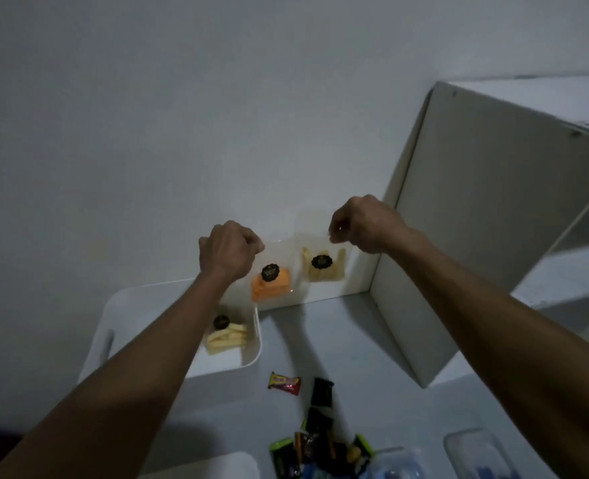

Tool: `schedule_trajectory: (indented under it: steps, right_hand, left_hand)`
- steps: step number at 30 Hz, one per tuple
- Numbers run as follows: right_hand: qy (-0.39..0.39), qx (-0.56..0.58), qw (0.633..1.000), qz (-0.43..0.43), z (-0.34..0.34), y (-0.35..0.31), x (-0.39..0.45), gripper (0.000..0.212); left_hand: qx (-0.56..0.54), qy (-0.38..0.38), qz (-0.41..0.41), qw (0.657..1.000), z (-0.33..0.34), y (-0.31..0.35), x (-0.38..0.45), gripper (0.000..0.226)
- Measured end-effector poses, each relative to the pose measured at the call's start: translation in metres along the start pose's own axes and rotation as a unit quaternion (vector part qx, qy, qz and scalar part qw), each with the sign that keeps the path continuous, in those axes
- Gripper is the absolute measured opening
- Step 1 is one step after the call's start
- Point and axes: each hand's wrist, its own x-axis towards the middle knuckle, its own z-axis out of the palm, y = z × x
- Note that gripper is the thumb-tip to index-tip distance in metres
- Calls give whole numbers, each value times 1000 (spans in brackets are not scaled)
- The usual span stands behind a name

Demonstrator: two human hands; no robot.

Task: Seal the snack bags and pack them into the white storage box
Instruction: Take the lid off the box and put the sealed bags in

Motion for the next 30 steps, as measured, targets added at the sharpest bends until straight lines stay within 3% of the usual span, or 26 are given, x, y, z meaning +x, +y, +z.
schedule_trajectory:
  steps: [6, 14, 30]
  right_hand:
    - [41, 64, 996, -37, -5, -104, -29, 8]
    - [42, 66, 994, -79, 61, -184, -32, 11]
    - [-18, 24, 999, 30, 236, -164, -6, 11]
  left_hand:
    - [6, 42, -10, 999, -78, -56, -34, 10]
    - [-34, 12, -66, 997, -94, -110, -52, 10]
    - [-13, -124, -118, 985, 29, -181, -44, 18]
